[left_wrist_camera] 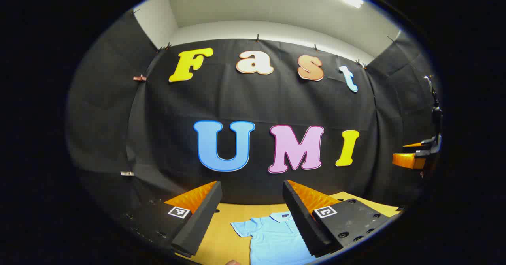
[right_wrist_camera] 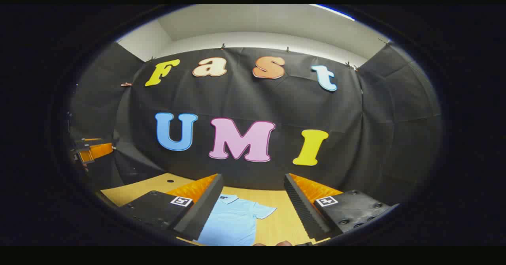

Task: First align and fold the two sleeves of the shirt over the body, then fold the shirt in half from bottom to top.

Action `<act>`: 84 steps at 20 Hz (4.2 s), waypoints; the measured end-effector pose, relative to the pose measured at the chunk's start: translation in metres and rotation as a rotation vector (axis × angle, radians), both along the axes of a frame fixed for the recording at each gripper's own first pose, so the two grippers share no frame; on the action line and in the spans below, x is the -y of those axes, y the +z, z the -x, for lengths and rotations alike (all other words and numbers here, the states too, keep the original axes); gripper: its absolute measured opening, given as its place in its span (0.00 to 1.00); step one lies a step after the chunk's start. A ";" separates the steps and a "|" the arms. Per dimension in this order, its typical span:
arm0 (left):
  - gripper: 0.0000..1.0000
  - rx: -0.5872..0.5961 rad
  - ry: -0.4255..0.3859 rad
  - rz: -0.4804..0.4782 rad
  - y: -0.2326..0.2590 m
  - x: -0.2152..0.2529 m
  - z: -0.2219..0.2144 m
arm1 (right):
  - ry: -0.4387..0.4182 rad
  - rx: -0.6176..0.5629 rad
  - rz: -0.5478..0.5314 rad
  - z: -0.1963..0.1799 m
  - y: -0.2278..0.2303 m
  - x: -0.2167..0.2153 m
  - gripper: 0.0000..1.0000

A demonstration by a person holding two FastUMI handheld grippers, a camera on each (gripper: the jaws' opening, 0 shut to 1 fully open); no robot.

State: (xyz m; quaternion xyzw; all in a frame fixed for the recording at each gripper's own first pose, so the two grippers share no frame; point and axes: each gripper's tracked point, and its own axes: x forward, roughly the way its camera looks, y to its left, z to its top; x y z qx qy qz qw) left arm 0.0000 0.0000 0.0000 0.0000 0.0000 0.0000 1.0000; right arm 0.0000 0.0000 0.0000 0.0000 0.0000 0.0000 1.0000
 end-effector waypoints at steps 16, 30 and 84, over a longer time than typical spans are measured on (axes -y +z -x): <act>0.98 0.076 -0.075 -0.007 0.027 0.012 0.003 | -0.052 -0.029 0.034 0.010 -0.005 0.014 0.97; 0.98 -0.033 0.037 0.012 -0.012 -0.031 -0.013 | -0.046 -0.379 -0.076 -0.105 -0.132 0.034 0.97; 0.97 -0.530 0.107 0.105 -0.264 -0.058 -0.230 | 0.256 -0.800 -0.370 -0.256 -0.378 -0.020 0.90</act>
